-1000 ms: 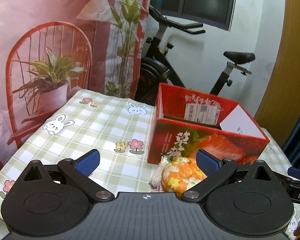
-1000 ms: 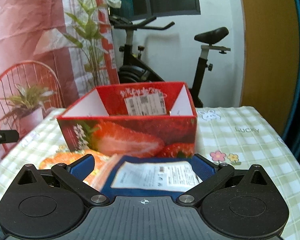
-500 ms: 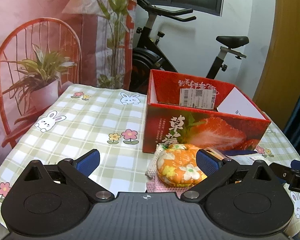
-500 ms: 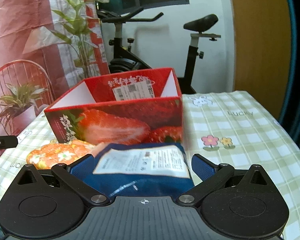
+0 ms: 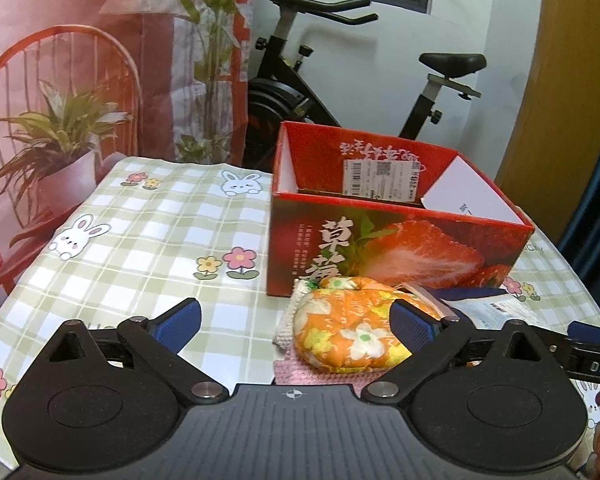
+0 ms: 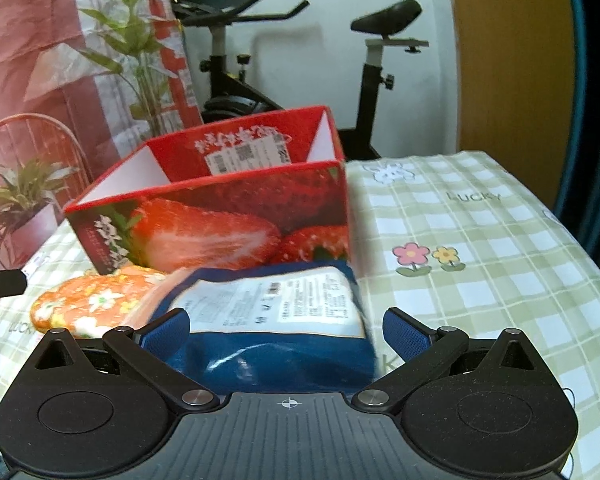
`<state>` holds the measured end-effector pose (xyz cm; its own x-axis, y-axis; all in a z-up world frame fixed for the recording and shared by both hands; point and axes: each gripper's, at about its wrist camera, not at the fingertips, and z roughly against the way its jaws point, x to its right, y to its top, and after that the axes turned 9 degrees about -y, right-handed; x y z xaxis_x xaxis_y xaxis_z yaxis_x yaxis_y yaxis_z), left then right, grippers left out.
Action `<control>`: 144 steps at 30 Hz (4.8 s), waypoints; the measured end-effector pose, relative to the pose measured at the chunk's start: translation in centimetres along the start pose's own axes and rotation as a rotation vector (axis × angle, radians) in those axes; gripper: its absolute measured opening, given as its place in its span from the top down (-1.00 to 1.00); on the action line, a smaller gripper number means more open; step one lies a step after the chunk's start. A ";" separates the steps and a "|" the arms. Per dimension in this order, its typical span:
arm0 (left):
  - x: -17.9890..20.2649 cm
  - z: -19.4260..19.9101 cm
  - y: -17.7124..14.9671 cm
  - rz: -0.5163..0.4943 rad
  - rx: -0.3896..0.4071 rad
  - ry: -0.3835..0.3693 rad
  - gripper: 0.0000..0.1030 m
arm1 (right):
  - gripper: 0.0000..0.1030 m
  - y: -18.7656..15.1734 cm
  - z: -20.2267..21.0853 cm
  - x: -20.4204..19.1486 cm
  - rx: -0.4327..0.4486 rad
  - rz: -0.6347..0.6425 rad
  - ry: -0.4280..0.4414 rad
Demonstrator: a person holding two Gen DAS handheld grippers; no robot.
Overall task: Organize soft objects
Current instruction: 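Lower the right tool toward the blue-and-white packaged bag beside the box, then close the right gripper on the blue packaged bag's edge, then lift the blue bag with the right gripper and carry it over the box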
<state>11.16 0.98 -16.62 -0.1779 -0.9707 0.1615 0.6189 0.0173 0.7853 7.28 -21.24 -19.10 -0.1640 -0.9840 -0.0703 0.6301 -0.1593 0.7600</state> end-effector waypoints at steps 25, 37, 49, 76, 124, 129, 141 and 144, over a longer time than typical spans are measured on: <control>-0.8 -5.0 -0.4 0.089 -0.114 -0.225 -0.24 | -0.59 2.0 -0.2 -2.5 -0.088 0.061 0.166; -1.8 -3.8 0.7 0.139 -0.074 -0.246 -0.24 | -0.47 2.4 0.2 -5.8 -0.089 0.150 0.246; -1.6 -3.5 0.6 0.154 -0.077 -0.294 -0.24 | 0.21 1.5 -0.2 -5.0 -0.111 0.145 0.273; -1.6 -8.1 1.5 0.128 -0.154 -0.366 0.59 | 0.54 1.1 0.0 -3.6 -0.097 0.114 0.285; -0.8 -9.2 11.8 0.037 0.070 -0.393 0.77 | 0.65 15.9 -4.4 -7.4 0.184 0.341 0.242; -1.1 -11.4 12.0 0.033 0.025 -0.370 0.76 | 0.64 16.0 -7.8 -7.7 0.142 0.350 0.231; -1.4 -15.3 12.3 -0.002 -0.032 -0.325 0.65 | 0.60 15.6 -13.1 -8.3 0.070 0.357 0.189; -1.2 -15.6 12.3 -0.023 -0.036 -0.304 0.52 | 0.56 15.4 -14.0 -8.2 0.037 0.357 0.170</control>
<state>30.88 -1.35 -16.46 -0.4092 -0.8546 0.3196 0.6376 -0.0172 0.7702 28.92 -16.76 -15.83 0.1904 -0.9767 0.0992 0.5965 0.1954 0.7785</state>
